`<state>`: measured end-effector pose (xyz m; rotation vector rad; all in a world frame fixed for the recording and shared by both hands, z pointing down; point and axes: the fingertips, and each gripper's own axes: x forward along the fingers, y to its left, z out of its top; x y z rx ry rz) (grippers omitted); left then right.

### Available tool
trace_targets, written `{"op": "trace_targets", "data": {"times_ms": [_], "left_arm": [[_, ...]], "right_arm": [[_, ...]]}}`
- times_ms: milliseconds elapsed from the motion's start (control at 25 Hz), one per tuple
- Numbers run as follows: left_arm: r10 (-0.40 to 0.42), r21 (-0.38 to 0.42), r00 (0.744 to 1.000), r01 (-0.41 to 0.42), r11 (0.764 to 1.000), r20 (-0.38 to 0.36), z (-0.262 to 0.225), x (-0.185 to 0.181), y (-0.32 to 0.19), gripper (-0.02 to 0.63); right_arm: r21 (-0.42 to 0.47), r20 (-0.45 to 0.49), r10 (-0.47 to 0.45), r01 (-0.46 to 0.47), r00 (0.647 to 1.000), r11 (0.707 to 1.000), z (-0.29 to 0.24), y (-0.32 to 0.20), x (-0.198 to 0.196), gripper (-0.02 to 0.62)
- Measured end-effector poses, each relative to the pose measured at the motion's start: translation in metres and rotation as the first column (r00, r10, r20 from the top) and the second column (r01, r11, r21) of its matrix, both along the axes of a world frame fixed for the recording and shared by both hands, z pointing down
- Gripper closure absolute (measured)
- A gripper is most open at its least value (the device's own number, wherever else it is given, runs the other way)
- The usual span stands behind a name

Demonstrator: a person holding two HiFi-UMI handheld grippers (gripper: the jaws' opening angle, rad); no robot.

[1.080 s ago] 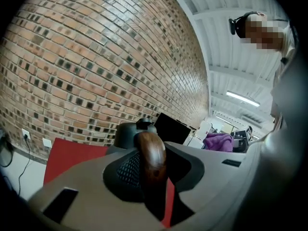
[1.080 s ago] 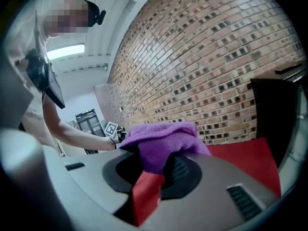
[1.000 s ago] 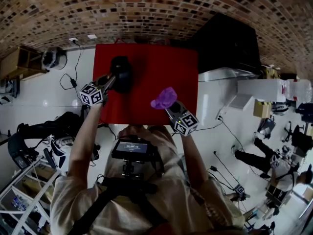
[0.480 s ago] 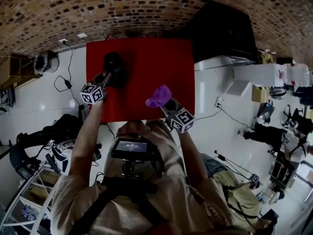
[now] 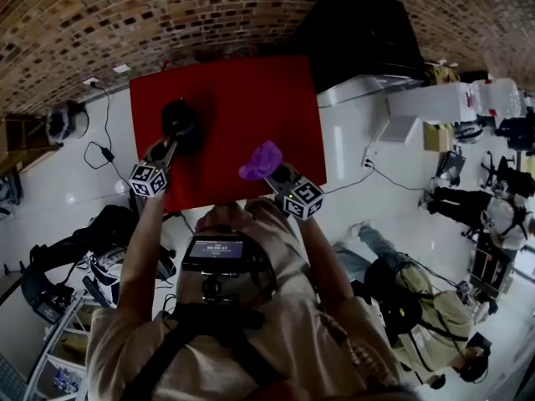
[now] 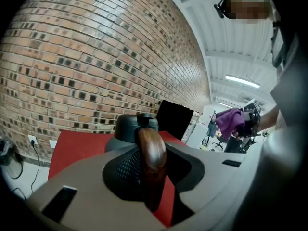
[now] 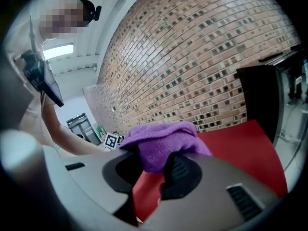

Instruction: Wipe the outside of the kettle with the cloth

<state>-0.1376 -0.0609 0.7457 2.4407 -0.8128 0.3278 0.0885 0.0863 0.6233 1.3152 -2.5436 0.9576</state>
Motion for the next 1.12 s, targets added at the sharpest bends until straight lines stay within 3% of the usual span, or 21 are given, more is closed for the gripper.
{"op": "trace_targets", "data": {"times_ms": [200,600,800,880,960,1040,1120], "left_arm": [[0.095,-0.014,0.993,-0.095,0.995,0.071,0.012,0.004,0.043,0.502],[0.069,-0.054,0.989,-0.062,0.997,0.129,0.028,0.006,0.08,0.485],[0.073,-0.065,0.98,-0.062,0.996,0.186,0.03,0.011,0.092,0.379],[0.073,-0.051,0.952,-0.06,0.997,0.296,0.032,0.013,0.09,0.365],[0.056,-0.021,0.89,-0.052,0.998,0.453,0.038,0.005,0.087,0.365],[0.019,-0.002,0.834,-0.021,1.0,0.552,0.04,-0.006,0.086,0.365],[-0.023,-0.012,0.836,0.035,0.999,0.548,0.036,-0.015,0.088,0.365]], "right_arm": [[0.0,0.013,-0.001,0.001,1.0,1.0,0.005,0.006,-0.001,0.494],[-0.008,0.031,-0.017,0.018,0.999,1.0,0.01,0.02,0.007,0.494],[-0.011,0.04,-0.026,0.027,0.999,1.0,0.015,0.03,0.014,0.494],[-0.012,0.047,-0.025,0.026,0.999,1.0,0.016,0.031,0.018,0.494],[-0.012,0.055,-0.027,0.028,0.998,1.0,0.017,0.031,0.022,0.494],[-0.014,0.059,-0.031,0.032,0.998,0.999,0.019,0.032,0.026,0.494],[-0.015,0.061,-0.04,0.041,0.997,0.999,0.02,0.031,0.029,0.494]]}}
